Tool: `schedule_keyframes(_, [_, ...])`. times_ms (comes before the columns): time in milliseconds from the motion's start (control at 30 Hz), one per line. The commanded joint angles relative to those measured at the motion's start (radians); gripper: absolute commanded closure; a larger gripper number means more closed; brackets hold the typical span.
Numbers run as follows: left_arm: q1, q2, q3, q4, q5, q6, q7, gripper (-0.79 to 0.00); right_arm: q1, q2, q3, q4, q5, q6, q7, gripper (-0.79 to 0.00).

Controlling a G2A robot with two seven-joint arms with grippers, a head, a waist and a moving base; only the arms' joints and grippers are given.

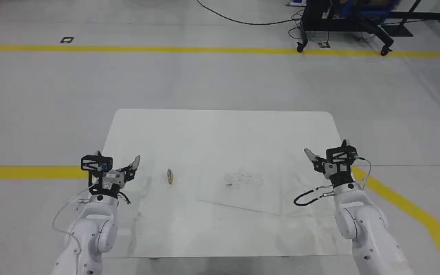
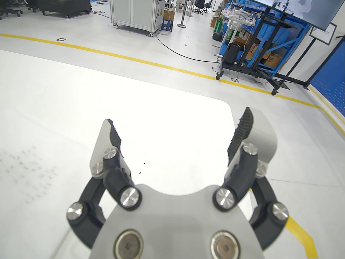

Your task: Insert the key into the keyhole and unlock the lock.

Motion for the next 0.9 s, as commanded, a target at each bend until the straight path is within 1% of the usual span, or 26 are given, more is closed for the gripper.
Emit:
schedule_keyframes(0, [0.0,0.0,0.0,0.0,0.0,0.0,0.0,-0.784,0.0,0.0,0.0,0.0,0.0,0.0,0.0,-0.785])
schedule_keyframes(67, [0.0,0.0,0.0,0.0,0.0,0.0,0.0,-0.785,0.003,0.001,-0.004,-0.001,-0.011,-0.011,0.003,-0.785])
schedule_keyframes(167, [0.0,0.0,0.0,0.0,0.0,0.0,0.0,-0.785,0.028,0.002,-0.045,-0.013,-0.065,-0.071,0.048,-0.785])
schedule_keyframes(233, [0.0,0.0,0.0,0.0,0.0,0.0,0.0,-0.785,0.055,-0.001,-0.104,-0.024,-0.127,-0.087,0.1,-0.785])
schedule_keyframes(300, [0.0,0.0,0.0,0.0,0.0,0.0,0.0,-0.785,0.096,-0.006,-0.181,-0.021,-0.158,-0.136,0.153,-0.785])
schedule_keyframes(367, [0.0,0.0,0.0,0.0,0.0,0.0,0.0,-0.785,0.144,-0.007,-0.239,-0.003,-0.117,-0.287,0.158,-0.785])
schedule_keyframes(400, [0.0,0.0,0.0,0.0,0.0,0.0,0.0,-0.785,0.151,-0.006,-0.239,0.004,-0.112,-0.304,0.156,-0.785])
schedule_keyframes(733, [0.0,0.0,0.0,0.0,0.0,0.0,0.0,-0.785,0.151,-0.007,-0.24,0.005,-0.111,-0.305,0.156,-0.785])
schedule_keyframes(800, [0.0,0.0,0.0,0.0,0.0,0.0,0.0,-0.785,0.161,-0.007,-0.256,0.016,-0.123,-0.315,0.168,-0.785])
schedule_keyframes(867, [0.0,0.0,0.0,0.0,0.0,0.0,0.0,-0.785,0.188,-0.01,-0.304,0.023,-0.157,-0.353,0.197,-0.785])
